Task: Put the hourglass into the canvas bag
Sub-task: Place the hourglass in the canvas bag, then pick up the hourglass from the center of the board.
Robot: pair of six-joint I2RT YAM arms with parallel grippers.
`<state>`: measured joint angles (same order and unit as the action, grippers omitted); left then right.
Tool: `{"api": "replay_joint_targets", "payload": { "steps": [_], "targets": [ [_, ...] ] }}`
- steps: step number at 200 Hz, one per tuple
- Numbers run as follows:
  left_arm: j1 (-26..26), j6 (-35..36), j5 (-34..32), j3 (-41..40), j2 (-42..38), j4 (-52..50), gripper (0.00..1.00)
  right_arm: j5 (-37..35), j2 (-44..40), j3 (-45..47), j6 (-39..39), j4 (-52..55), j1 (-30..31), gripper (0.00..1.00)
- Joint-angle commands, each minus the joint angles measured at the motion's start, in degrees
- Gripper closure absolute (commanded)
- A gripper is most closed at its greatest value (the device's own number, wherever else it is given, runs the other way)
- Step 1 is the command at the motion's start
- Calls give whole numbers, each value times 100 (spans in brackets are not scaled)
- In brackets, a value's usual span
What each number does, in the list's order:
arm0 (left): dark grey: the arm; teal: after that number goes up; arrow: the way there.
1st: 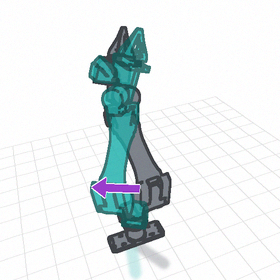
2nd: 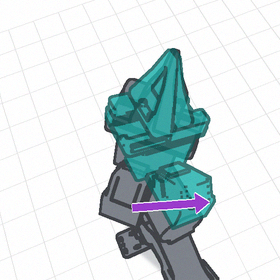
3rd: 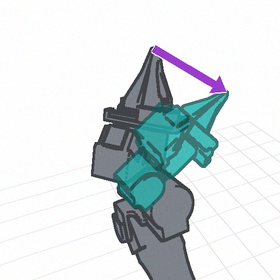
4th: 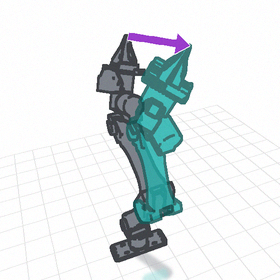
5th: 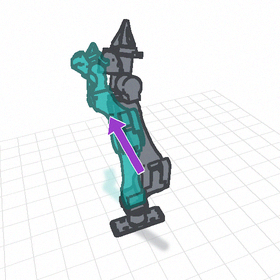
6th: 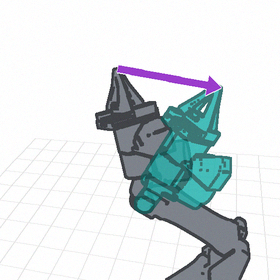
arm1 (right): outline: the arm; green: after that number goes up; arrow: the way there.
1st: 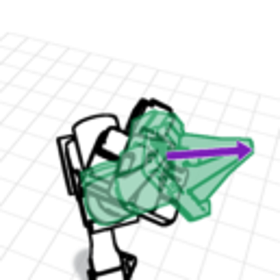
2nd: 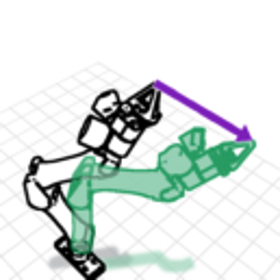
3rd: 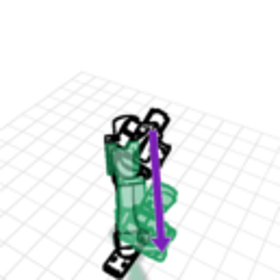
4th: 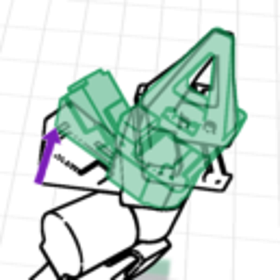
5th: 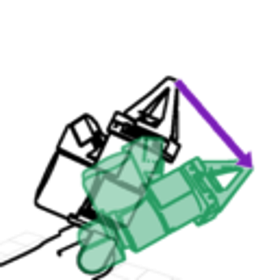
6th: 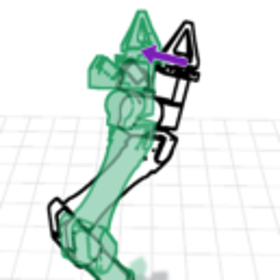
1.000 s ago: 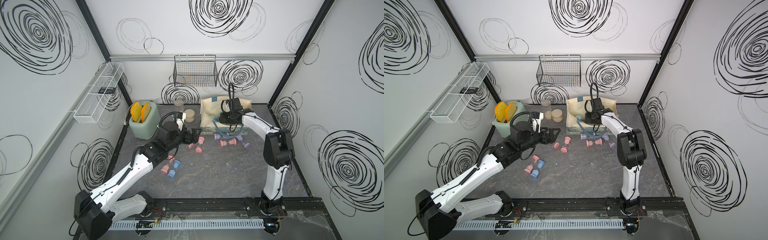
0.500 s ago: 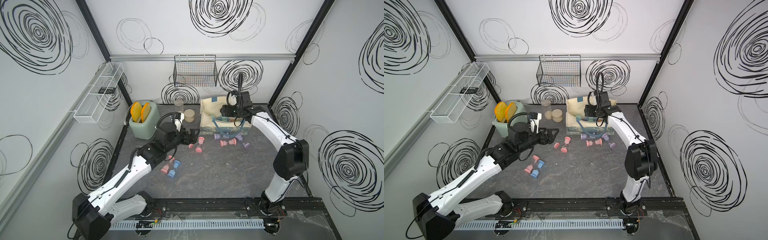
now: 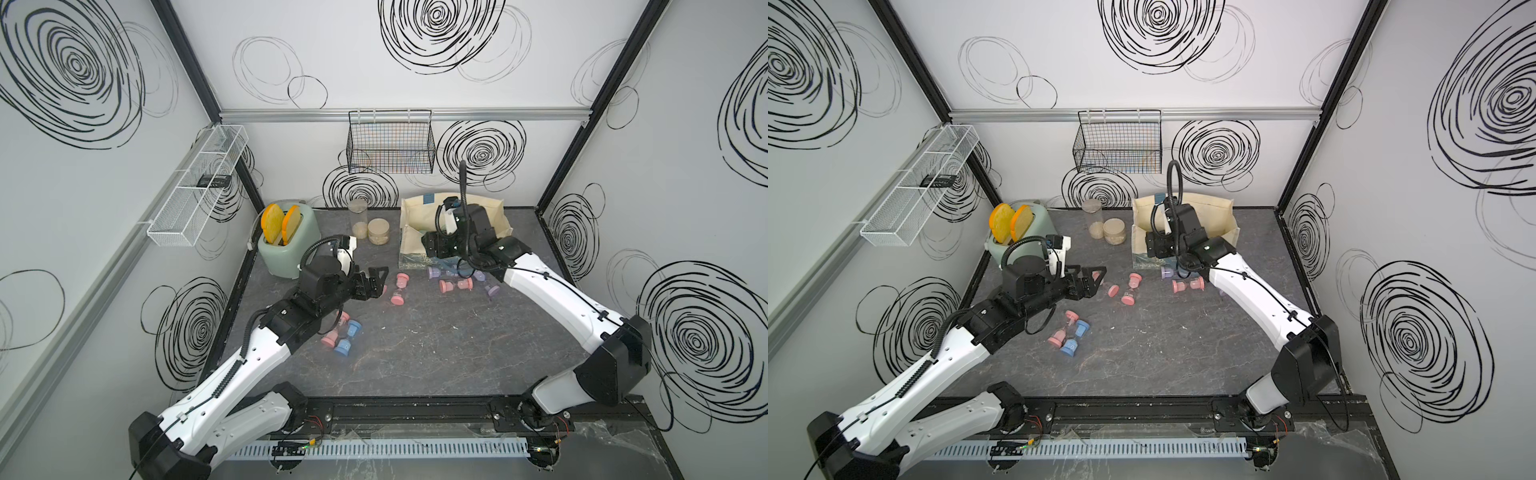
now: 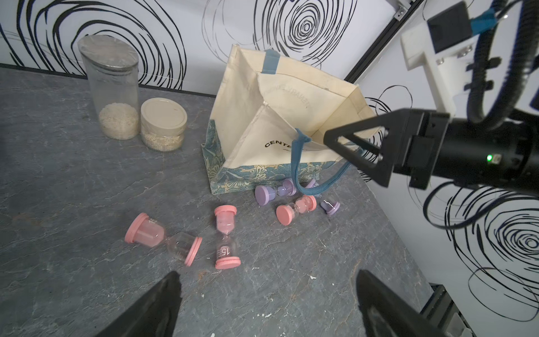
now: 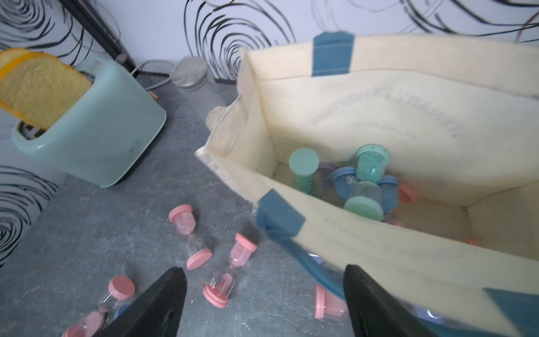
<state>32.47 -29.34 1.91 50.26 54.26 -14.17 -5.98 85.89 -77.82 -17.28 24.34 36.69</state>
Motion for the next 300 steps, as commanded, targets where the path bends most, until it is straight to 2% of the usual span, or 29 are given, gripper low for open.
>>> {"api": "replay_joint_targets", "payload": {
  "steps": [1,32,75,97,122,198,300],
  "targets": [
    [-65,26,-206,-138,-269,-188,4,-348,-130,394,-252,-251,402,11],
    [-107,42,-335,-326,-628,-410,4,-212,-136,1105,-480,-814,823,10],
    [-171,8,-429,-467,-873,-605,4,13,342,1434,-648,-1243,1118,12],
    [-177,-100,-481,-614,-960,-630,4,80,770,1386,-585,-1270,1194,13],
    [-181,-137,-493,-810,-1091,-606,4,-294,1336,1050,-851,-815,1195,13],
    [-214,-110,-405,-858,-926,-552,4,-622,2247,744,-1461,-1052,1286,14],
    [-262,-108,-282,-917,-843,-387,4,-809,2686,760,-1584,-1054,1332,26]
  ]
}}
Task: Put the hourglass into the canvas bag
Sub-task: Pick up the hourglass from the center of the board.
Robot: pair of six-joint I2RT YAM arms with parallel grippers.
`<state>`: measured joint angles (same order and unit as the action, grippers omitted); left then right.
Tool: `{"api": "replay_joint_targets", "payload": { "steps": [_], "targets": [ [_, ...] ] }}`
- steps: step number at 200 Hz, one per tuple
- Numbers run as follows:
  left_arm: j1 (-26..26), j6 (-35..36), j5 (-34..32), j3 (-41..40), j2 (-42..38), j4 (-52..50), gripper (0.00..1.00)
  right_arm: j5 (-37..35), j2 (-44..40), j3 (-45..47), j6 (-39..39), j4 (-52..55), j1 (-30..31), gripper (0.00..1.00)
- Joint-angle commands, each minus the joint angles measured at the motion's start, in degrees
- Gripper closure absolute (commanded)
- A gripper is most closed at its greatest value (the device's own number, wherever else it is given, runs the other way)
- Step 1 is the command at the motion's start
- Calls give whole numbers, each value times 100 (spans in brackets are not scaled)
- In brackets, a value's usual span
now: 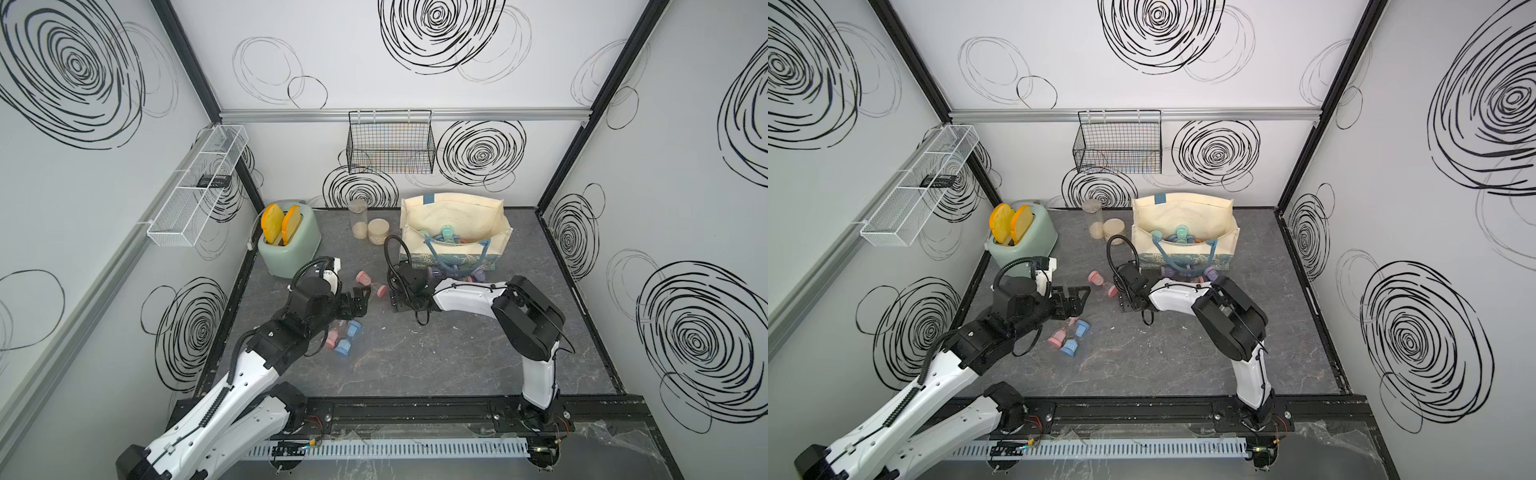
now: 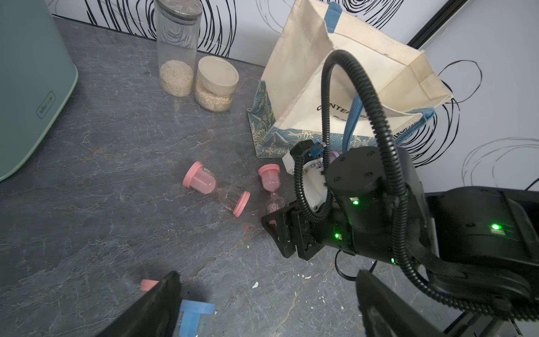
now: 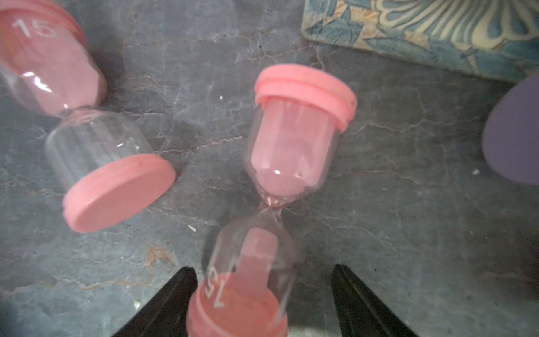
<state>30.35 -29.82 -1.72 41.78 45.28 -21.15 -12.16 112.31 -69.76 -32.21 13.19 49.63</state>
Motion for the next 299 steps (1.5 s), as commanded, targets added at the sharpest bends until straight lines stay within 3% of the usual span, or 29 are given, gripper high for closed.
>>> {"api": "replay_joint_targets", "payload": {
  "steps": [1,161,218,299],
  "targets": [
    [-48,-59,91,-71,62,316,4,-195,45,-47,-97,61,38,26],
    [-99,-60,172,13,123,313,4,-221,208,-72,-208,128,87,51],
    [-108,-99,211,56,94,362,4,-114,-314,-5,-81,111,65,63],
    [-126,-29,184,559,195,405,4,-64,-1515,-213,268,483,21,71]
  ]
}}
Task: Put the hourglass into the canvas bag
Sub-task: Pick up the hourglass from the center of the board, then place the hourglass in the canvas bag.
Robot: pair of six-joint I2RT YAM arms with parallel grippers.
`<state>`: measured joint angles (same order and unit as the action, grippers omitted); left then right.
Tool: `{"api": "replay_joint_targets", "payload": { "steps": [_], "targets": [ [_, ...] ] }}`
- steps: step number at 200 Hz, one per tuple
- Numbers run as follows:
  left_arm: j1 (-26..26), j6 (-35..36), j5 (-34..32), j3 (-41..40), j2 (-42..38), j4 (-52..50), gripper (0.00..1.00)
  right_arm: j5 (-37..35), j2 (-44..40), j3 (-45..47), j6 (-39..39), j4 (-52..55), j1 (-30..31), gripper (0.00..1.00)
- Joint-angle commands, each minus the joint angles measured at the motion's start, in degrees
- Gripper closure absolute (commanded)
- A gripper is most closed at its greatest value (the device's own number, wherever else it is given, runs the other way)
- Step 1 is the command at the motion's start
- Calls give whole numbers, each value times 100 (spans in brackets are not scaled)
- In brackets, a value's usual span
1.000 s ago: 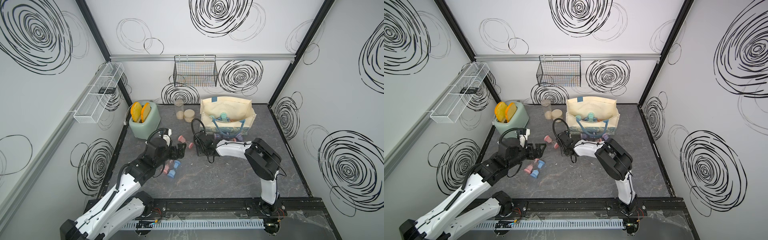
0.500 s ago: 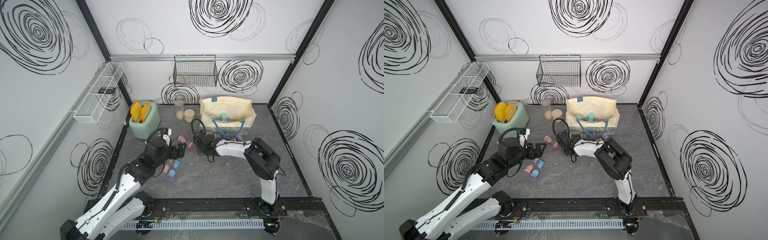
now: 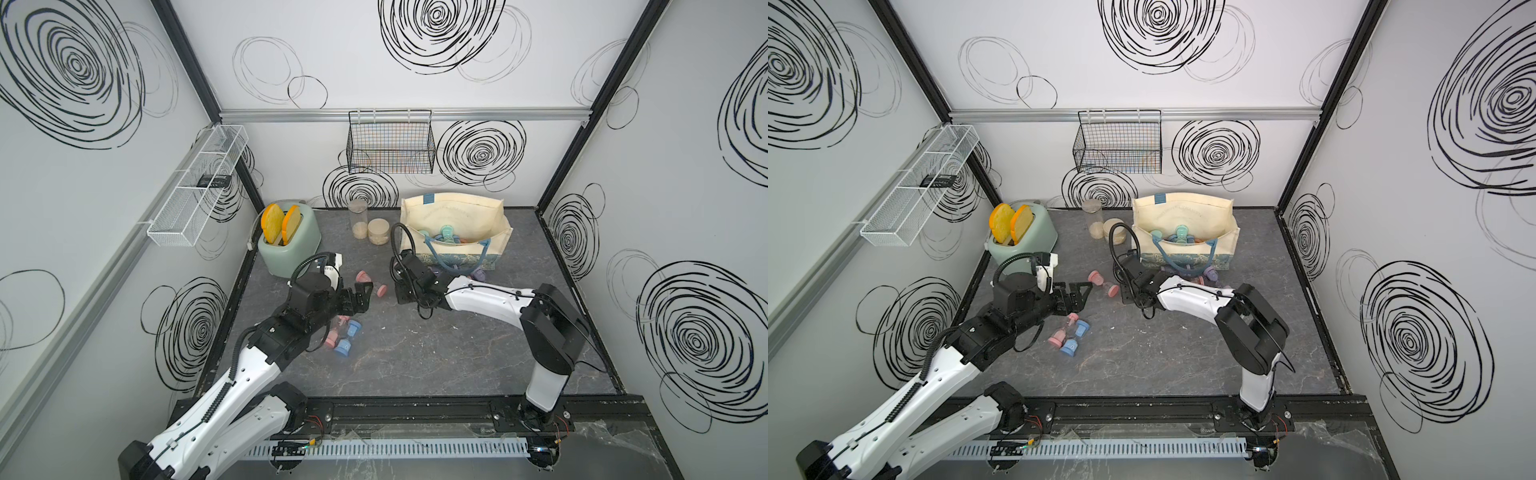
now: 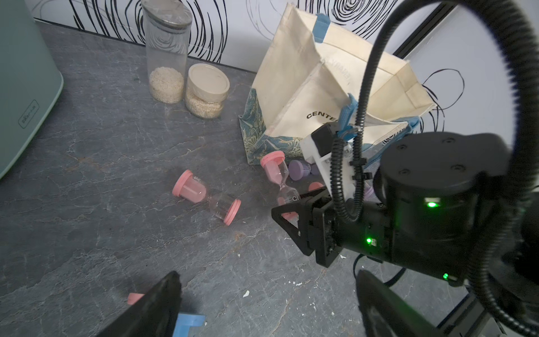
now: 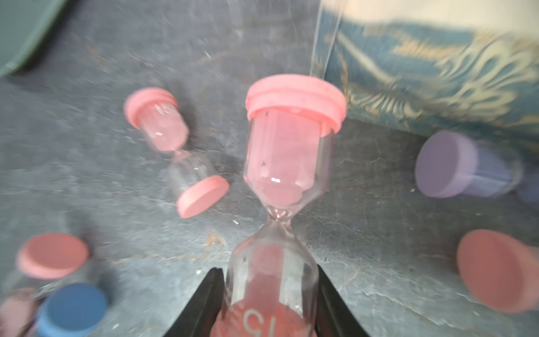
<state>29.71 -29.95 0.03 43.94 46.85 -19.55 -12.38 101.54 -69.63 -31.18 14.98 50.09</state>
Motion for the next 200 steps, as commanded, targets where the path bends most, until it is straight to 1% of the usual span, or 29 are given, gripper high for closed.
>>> {"api": "replay_joint_targets", "payload": {
  "steps": [1,27,54,68,91,123,145,162,200],
  "targets": [
    [-62,-13,12,347,41,243,4,-43,-453,-240,174,312,-25,71],
    [-62,6,85,519,123,333,4,-204,-954,-390,387,400,-57,72],
    [-62,7,178,748,252,385,4,-362,-1507,-389,736,193,-174,72],
    [-51,7,252,836,324,462,4,-256,-1726,-430,836,132,-408,72],
    [-30,-69,401,939,453,550,4,238,-1847,-673,903,283,-1081,73],
    [63,-125,537,925,665,853,4,525,-1702,-974,1137,330,-1906,73],
    [142,-112,616,1036,892,893,4,808,-1415,-1226,1169,436,-2390,74],
    [255,-90,586,1050,1009,1016,4,1011,-1195,-1364,1250,451,-2630,73],
    [446,-57,569,1132,1306,1153,4,996,-624,-1687,1428,579,-2849,73]
  ]
}}
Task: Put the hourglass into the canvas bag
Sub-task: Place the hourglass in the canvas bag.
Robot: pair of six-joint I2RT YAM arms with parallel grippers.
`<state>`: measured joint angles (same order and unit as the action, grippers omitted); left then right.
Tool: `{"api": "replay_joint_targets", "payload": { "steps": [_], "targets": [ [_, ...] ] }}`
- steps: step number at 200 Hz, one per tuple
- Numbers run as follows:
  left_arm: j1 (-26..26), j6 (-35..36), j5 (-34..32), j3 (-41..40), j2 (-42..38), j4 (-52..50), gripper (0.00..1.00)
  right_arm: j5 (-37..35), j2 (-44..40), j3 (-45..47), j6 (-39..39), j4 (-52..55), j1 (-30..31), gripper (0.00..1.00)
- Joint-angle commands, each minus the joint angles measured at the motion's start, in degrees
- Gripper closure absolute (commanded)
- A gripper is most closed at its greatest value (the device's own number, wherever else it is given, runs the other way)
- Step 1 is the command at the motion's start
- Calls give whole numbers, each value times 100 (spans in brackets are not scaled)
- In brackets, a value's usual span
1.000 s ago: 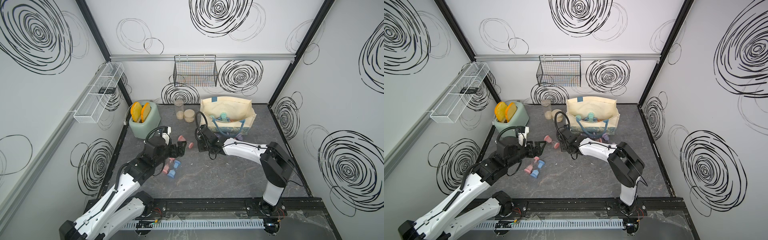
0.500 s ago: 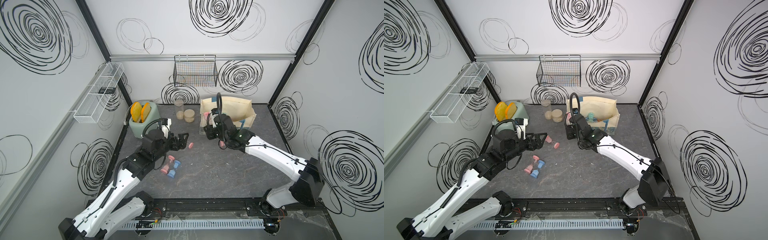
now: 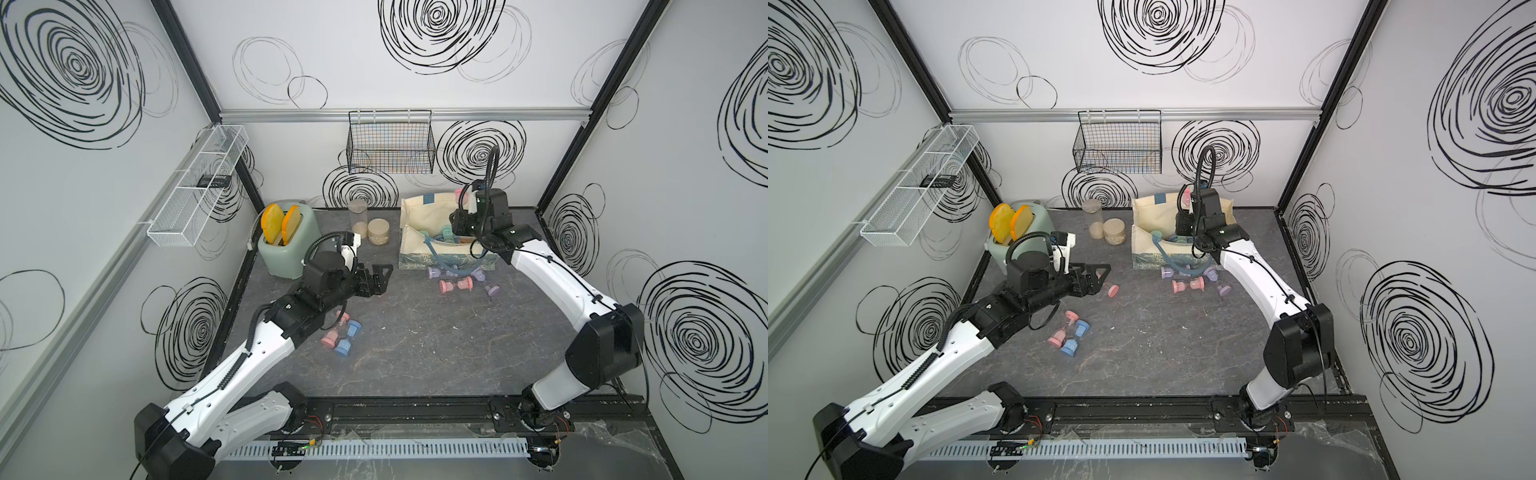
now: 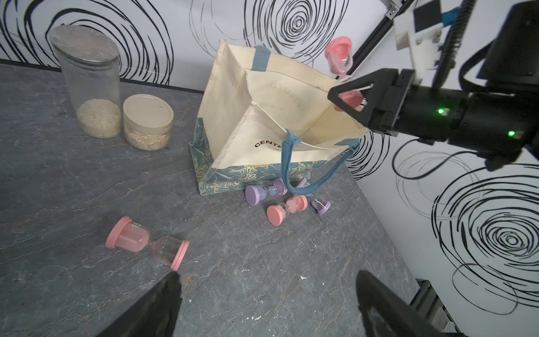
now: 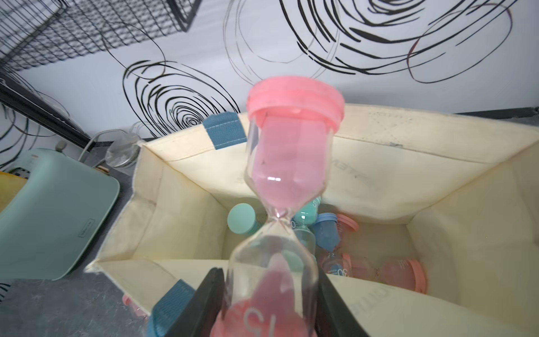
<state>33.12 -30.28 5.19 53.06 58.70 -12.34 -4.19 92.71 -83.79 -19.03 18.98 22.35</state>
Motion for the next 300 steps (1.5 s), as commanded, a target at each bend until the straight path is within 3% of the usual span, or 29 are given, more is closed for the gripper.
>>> {"api": "replay_joint_targets", "payload": {
  "steps": [1,86,171,259,300],
  "targets": [
    [106,-23,57,221,136,428,4,170,271,-279,214,182,-83,73],
    [370,-31,1,284,542,629,4,57,1358,-771,324,490,-156,70],
    [388,-5,-28,266,561,578,4,-155,1783,-1077,231,897,-236,50],
    [396,38,-58,328,408,425,4,74,940,-1074,198,807,-284,30],
    [436,57,-93,338,280,332,4,296,-166,-160,97,112,-428,19]
  ]
}}
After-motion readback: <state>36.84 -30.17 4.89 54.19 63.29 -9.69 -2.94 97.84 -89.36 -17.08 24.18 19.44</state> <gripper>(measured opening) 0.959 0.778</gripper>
